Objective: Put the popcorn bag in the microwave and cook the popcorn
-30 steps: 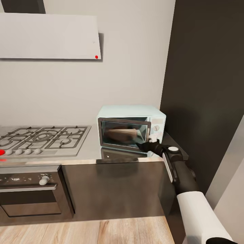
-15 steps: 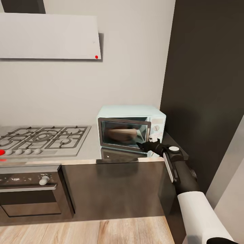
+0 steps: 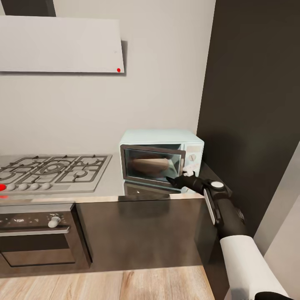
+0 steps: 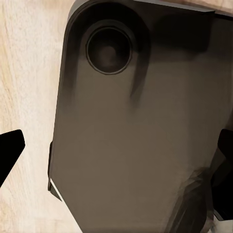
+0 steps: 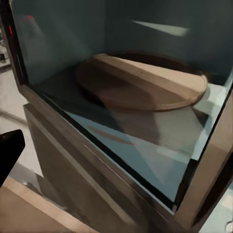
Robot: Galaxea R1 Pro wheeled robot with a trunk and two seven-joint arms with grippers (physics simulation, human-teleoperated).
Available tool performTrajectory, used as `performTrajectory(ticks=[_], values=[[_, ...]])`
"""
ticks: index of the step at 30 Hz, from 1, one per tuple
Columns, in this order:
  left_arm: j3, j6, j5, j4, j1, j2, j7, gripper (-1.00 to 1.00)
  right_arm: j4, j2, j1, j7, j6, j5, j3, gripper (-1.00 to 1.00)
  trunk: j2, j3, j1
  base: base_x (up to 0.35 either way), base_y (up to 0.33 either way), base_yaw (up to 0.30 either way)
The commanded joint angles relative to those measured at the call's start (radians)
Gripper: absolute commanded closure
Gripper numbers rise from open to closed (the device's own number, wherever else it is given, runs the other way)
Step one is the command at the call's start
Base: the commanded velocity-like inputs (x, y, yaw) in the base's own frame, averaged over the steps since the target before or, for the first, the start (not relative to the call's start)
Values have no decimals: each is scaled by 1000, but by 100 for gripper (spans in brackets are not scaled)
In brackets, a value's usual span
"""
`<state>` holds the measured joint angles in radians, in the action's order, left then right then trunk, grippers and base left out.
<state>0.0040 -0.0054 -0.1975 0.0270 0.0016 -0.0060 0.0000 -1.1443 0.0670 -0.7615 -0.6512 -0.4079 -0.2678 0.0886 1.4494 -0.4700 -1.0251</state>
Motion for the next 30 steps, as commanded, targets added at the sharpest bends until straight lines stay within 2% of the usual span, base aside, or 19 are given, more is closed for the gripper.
performTrajectory(ticks=[1, 5, 11, 25, 26, 30], values=[[-1, -1, -7, 1, 0, -1, 0, -100, -31, 2, -1, -14, -5, 25, -25, -100, 1, -1, 0, 0, 0, 0], [0, -1, -7, 1, 0, 0, -1, -100, -31, 2, -1, -15, 2, 23, -24, -100, 1, -1, 0, -19, 0, 0], [1, -2, -7, 1, 0, -2, -2, -100, -31, 2, -1, -15, 3, 22, -23, -100, 1, -1, 0, -265, 26, 0], [0, -2, -7, 1, 0, 0, -3, -100, -31, 2, -1, -3, 1, 16, -23, -100, 1, -1, 0, -32, 43, 0], [4, -3, -8, 5, 0, 0, -3, -100, -35, -1, -7, 6, 7, -3, -9, -100, 1, -1, 0, 0, 0, 0], [4, -3, -8, 6, 0, 0, -3, -100, -33, 3, -15, 7, -2, -29, -7, -100, 1, -1, 0, 0, 0, 0]])
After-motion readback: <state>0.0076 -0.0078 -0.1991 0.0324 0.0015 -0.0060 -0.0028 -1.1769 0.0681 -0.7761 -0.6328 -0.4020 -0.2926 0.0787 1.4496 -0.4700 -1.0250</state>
